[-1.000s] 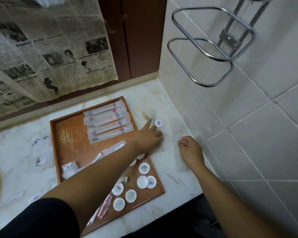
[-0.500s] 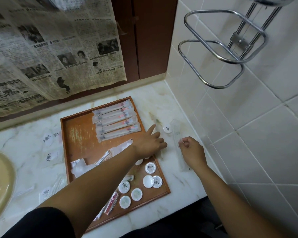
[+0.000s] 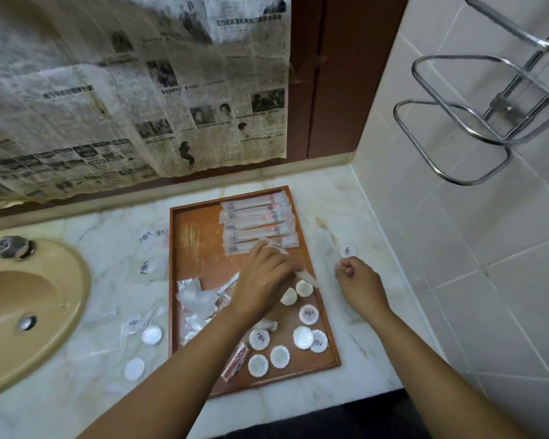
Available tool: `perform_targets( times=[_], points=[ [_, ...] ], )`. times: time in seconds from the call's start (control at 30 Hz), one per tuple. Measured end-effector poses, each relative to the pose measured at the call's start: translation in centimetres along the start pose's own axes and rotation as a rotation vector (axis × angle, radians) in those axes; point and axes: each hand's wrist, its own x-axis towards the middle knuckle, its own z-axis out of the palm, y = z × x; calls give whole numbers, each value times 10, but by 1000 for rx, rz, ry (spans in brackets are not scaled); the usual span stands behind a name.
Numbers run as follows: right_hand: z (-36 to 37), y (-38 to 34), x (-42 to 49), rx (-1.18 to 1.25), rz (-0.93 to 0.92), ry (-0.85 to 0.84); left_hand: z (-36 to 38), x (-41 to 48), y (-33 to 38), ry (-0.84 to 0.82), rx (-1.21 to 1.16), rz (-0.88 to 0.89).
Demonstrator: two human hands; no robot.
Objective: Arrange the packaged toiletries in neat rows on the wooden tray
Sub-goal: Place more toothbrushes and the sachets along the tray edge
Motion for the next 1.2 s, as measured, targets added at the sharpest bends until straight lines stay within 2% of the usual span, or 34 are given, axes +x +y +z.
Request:
perform_targets(
  times=[0.13, 0.2, 0.37, 0.5, 0.63, 0.77, 0.9, 1.03, 1.1, 1.17, 1.2],
  points=[
    [23, -36, -4, 32, -110, -119, -24, -22, -17, 62, -3, -297],
    [37, -56, -6, 37, -161, -181, -38, -28, -18, 86, -88, -470],
    [85, -99, -12, 15, -228, -344, -70, -49, -33, 163, -283, -1088],
    [127, -130, -17, 41, -145, -477, -89, -76, -67, 226, -243, -1328],
    [169, -165, -29, 38, -179, -567, -111, -101, -97, 257, -216, -1525],
    [208, -189, -40, -180, -307, -678, -126, -126, -114, 164, -157, -1579],
    [231, -193, -50, -340, -385, -679, -127, -151, -120, 56, -157, -1624],
    [236, -185, -51, -471, -479, -642, -127, -155, -112, -83, -52, -1573],
    [223, -175, -49, -403, -523, -546, -125, -148, -105, -107, 151, -1447],
    [202, -155, -43, -337, -597, -364, -117, -134, -95, -125, 340, -1151],
    [191, -142, -38, -354, -624, -264, -110, -124, -88, -121, 345, -971]
  ],
)
